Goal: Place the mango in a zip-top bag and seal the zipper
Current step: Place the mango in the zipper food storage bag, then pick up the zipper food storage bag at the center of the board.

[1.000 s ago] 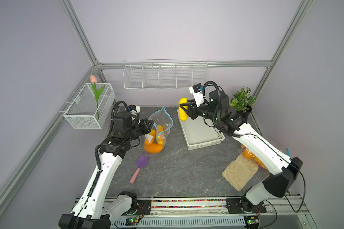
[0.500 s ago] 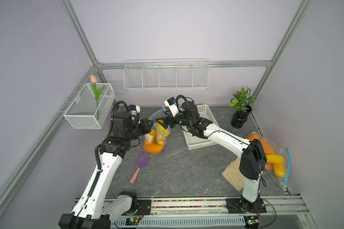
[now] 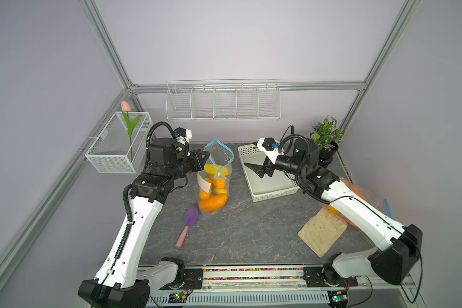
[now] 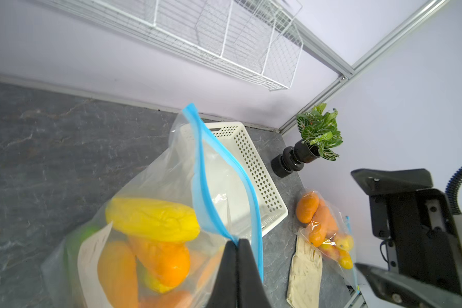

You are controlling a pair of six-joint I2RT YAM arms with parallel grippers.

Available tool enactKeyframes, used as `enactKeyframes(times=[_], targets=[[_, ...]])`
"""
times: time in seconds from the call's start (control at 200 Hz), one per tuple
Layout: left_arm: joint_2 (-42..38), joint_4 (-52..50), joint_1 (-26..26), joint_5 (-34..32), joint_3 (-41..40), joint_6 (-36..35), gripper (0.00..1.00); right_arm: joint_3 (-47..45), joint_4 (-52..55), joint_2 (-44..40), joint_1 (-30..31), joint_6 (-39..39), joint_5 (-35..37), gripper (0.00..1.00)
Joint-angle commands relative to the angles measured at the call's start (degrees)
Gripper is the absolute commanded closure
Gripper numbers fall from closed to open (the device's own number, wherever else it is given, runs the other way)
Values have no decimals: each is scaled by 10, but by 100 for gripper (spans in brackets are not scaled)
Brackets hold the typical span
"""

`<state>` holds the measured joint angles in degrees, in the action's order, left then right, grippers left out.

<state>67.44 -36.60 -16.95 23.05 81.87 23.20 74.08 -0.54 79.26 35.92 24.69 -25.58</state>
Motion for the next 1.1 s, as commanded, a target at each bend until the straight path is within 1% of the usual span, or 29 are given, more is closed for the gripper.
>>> enactKeyframes(times=[0.0, 0.06, 0.135, 0.205, 0.275, 0.405, 0.51, 0.57, 0.665, 0.73, 0.885, 0.9, 1.0, 1.035, 1.095], targets=[[27, -31, -32, 13, 45, -78, 100, -7, 59, 6, 3, 172, -28, 8], [43, -44, -38, 21, 55, -95, 100, 3, 70, 10, 8, 195, -24, 6], [55, -51, -38, 26, 59, -111, 100, 10, 70, 16, 11, 213, -14, 0], [62, -54, -38, 27, 65, -123, 100, 17, 73, 24, 12, 233, -10, 4], [70, -60, -38, 29, 77, -132, 100, 34, 106, 36, 16, 265, -4, 5], [83, -76, -38, 57, 103, -158, 100, 50, 114, 55, 17, 290, -15, 8], [91, -89, -38, 63, 118, -175, 100, 68, 124, 77, 23, 304, -23, 10], [94, -97, -38, 67, 124, -186, 100, 79, 130, 91, 27, 314, -20, 13], [97, -108, -38, 85, 127, -209, 100, 93, 128, 112, 39, 326, -9, 22], [97, -113, -38, 81, 125, -218, 100, 98, 118, 125, 51, 334, 9, 29], [95, -116, -38, 73, 109, -237, 100, 111, 113, 158, 74, 339, 36, 54], [95, -116, -38, 72, 107, -237, 100, 111, 113, 161, 76, 338, 39, 58], [87, -103, -37, 67, 88, -233, 100, 109, 111, 171, 82, 321, 57, 74], [81, -94, -37, 70, 76, -230, 100, 107, 108, 172, 83, 314, 63, 79], [70, -71, -37, 67, 56, -221, 100, 97, 93, 172, 83, 290, 65, 85]])
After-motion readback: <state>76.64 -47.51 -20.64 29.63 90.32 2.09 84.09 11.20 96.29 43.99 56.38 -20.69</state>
